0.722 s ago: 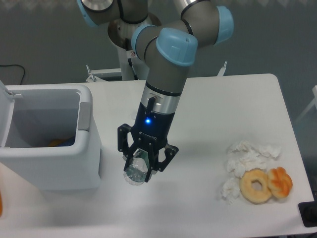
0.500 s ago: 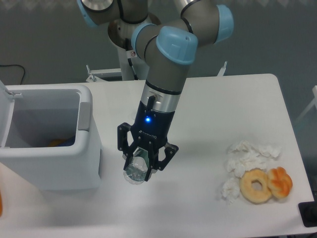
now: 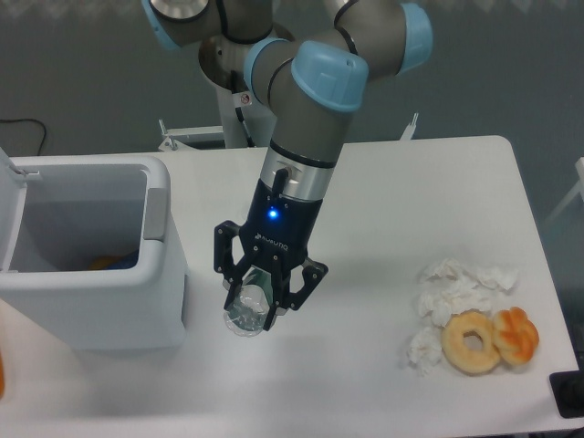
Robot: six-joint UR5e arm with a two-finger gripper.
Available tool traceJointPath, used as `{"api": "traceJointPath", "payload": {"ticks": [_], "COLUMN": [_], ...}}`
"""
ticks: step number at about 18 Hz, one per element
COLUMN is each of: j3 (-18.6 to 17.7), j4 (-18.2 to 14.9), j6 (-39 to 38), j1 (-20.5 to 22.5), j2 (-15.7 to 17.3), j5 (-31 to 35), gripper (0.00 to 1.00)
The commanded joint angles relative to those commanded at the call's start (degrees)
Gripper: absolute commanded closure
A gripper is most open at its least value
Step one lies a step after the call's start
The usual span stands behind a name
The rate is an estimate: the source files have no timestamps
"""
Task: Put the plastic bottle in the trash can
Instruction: 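Lift the clear plastic bottle upward with the gripper, then carry the held bottle over the white trash bin opening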
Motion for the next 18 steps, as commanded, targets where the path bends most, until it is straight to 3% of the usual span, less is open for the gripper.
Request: {"api": "traceJointPath", "payload": {"ticks": [10, 18], "j3": [0.62, 0.53], "j4": [0.35, 0.35], "j6": [-3.17, -3.26], "j1": [0.70, 2.63], "j2": [2.55, 6.50], "j5": [-3.95, -7.91], "gripper": [0.43, 0.43]}}
